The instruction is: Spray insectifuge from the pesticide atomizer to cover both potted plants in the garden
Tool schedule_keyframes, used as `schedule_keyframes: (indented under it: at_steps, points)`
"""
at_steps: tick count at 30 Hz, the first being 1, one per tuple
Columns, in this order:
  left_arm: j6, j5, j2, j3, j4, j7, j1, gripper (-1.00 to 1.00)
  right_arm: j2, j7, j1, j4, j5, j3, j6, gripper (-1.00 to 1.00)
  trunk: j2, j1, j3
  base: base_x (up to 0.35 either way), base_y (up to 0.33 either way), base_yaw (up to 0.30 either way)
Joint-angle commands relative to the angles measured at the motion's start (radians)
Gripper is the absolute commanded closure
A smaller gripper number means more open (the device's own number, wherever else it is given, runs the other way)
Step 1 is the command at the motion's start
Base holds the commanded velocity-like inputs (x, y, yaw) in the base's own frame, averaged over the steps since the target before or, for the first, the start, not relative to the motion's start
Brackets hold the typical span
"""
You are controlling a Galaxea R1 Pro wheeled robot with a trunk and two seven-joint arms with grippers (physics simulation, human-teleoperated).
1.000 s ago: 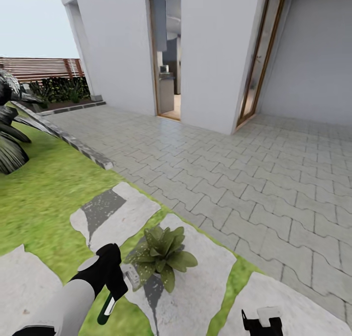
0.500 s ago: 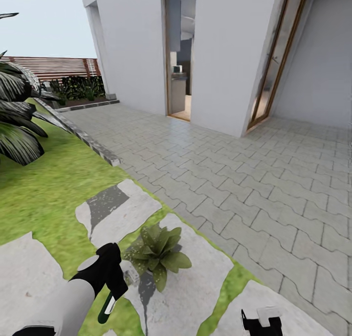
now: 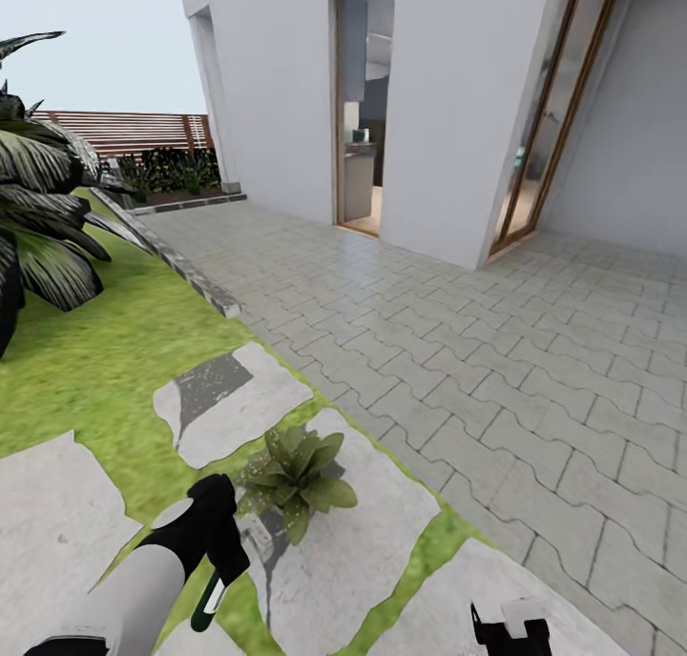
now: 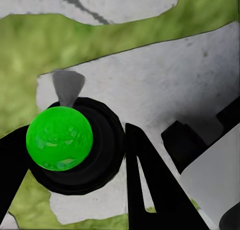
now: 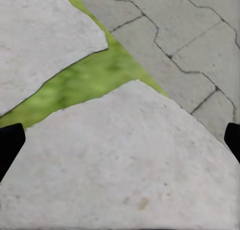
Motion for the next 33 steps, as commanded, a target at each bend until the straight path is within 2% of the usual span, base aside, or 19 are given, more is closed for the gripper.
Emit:
schedule_keyframes:
  at_steps: [1, 7, 10, 13, 15, 19, 20, 22, 33]
  points:
    - [0.008, -0.005, 0.000, -0.001, -0.001, -0.007, -0.001, 1.00, 0.000, -0.002, 0.000, 0.000, -0.010, 0.009, -0.002, -1.00, 0.000, -0.001, -0.001, -0.175, -0.128, 0.272]
    - [0.009, -0.005, -0.003, -0.002, -0.006, -0.005, -0.001, 1.00, -0.001, -0.002, 0.000, 0.000, -0.010, 0.008, -0.003, -1.00, 0.000, -0.001, -0.001, -0.041, -0.026, 0.182]
    - [0.047, -0.005, -0.017, 0.000, -0.022, -0.004, -0.002, 1.00, -0.010, -0.002, 0.000, 0.001, -0.009, 0.008, -0.004, -1.00, 0.000, -0.001, -0.001, -0.001, -0.001, 0.013]
    - [0.057, -0.005, -0.024, 0.000, -0.025, -0.002, -0.002, 1.00, -0.011, -0.002, 0.000, 0.001, -0.008, 0.008, -0.004, -1.00, 0.000, -0.001, -0.001, 0.000, 0.000, 0.001]
    - [0.059, -0.005, -0.027, 0.001, -0.025, -0.002, -0.002, 1.00, -0.001, 0.000, 0.000, -0.001, -0.010, 0.010, -0.002, -1.00, 0.000, -0.001, -0.001, 0.000, 0.000, 0.000]
    - [0.059, -0.005, -0.026, 0.001, -0.025, -0.002, -0.002, 1.00, 0.000, -0.002, 0.000, -0.005, -0.010, 0.009, -0.002, -1.00, 0.000, -0.001, -0.001, 0.000, 0.000, 0.015]
    - [0.058, -0.005, -0.025, 0.025, -0.025, -0.002, -0.002, 1.00, 0.000, -0.002, 0.000, -0.005, -0.010, 0.009, -0.002, -1.00, 0.000, -0.001, -0.001, 0.000, 0.000, 0.258]
    - [0.058, -0.005, -0.025, 0.045, -0.025, -0.001, -0.002, 1.00, 0.000, -0.002, 0.000, -0.005, -0.010, 0.009, -0.002, -1.00, 0.000, -0.001, -0.001, 0.005, -0.005, 0.271]
    - [0.058, -0.005, -0.023, 0.047, -0.025, -0.001, -0.002, 1.00, -0.002, -0.001, 0.000, -0.002, -0.010, 0.009, -0.002, -1.00, 0.000, -0.001, -0.001, 0.075, -0.221, 0.033]
